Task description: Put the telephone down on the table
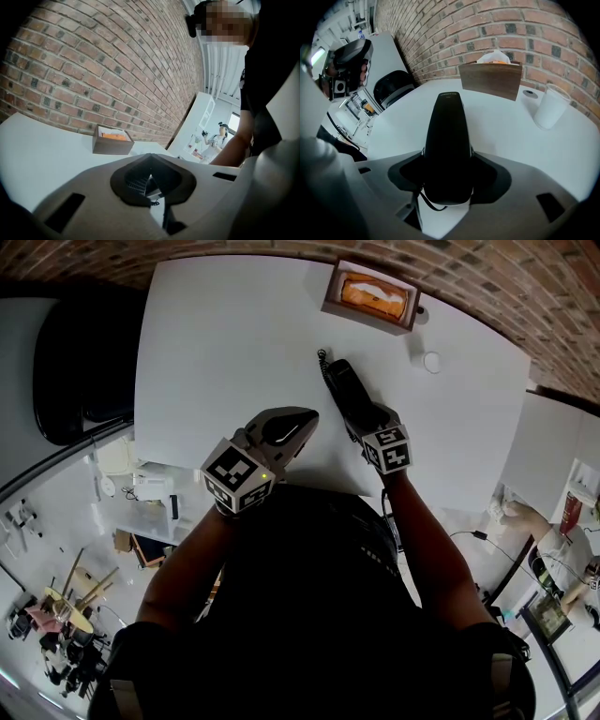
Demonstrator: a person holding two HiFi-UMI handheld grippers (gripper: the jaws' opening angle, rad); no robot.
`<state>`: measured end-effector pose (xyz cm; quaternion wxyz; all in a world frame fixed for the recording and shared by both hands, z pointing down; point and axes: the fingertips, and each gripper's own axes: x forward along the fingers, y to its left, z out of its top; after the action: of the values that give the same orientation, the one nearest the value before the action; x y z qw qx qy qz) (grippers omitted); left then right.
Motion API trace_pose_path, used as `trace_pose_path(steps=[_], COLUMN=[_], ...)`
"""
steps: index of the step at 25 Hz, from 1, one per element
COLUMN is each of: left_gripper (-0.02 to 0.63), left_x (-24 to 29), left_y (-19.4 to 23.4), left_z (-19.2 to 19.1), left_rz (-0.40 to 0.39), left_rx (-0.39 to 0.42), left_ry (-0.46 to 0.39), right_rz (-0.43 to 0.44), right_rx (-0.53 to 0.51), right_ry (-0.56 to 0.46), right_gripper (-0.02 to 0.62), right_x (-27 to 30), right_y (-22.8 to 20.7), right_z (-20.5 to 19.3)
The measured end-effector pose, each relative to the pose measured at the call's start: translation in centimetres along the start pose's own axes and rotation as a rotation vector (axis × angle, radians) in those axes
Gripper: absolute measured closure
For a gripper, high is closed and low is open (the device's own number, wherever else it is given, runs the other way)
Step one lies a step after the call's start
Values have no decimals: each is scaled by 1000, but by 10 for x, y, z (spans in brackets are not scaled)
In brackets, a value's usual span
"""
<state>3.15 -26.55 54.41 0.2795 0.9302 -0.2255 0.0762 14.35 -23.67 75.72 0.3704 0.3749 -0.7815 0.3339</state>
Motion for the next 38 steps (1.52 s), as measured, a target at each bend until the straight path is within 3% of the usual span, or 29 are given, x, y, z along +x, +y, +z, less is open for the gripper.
trace_pose_path(steps=[10, 21, 29, 35, 38], left_gripper=[600, 600, 600, 600, 600], left_x=[1, -3, -4, -3, -3], left_y=[-3, -18, -55, -89, -109], left_z=[-2, -1, 5, 13, 18], left_rz=[-5, -12, -21, -27, -35], left_rx=[-1, 23, 70, 123, 154], left_ry=[-5, -16, -41, -68, -87], right_rz=[12, -2, -5, 15, 13], right_rx=[2, 9, -30, -69, -83], right_ry=[-7, -85, -208, -370, -442], right_gripper=[321, 314, 314, 322, 374], right_x=[1, -27, -85, -149, -183], right_y=[1, 1, 17, 34, 42], right_z=[0, 5, 27, 53, 58])
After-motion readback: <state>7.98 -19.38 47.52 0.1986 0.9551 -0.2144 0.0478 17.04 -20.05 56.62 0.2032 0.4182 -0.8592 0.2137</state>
